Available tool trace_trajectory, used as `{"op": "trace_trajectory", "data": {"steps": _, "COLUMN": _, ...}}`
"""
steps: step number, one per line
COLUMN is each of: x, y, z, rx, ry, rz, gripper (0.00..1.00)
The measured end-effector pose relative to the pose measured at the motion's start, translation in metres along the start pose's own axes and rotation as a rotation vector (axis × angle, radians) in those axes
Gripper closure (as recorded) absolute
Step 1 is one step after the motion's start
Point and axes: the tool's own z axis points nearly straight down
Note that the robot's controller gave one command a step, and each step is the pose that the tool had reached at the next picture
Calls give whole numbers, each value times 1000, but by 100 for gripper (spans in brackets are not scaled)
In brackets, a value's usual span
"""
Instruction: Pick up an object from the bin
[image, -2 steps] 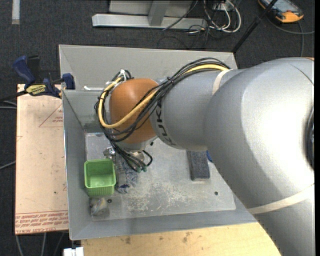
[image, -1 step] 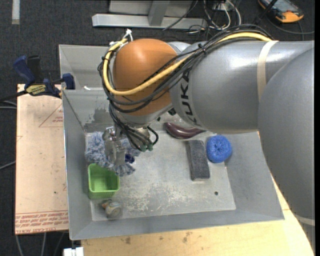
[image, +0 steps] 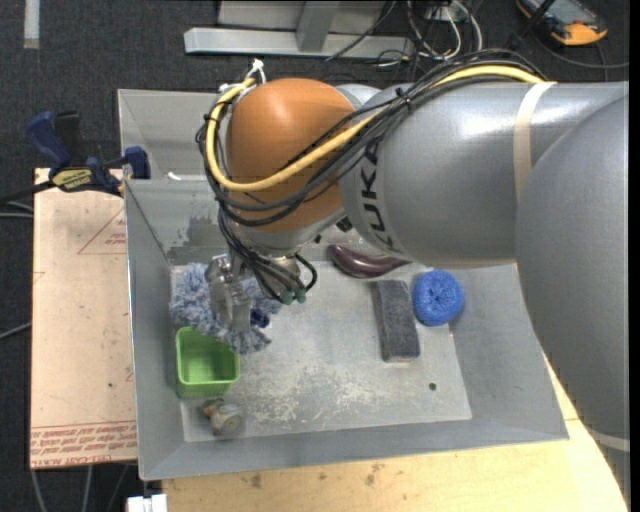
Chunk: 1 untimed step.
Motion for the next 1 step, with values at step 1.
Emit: {"op": "trace_trajectory", "data": {"steps": 1, "x": 7, "y": 4, "z": 11, "rx": 1, "ry": -4, "rz": -55, "gripper": 100}}
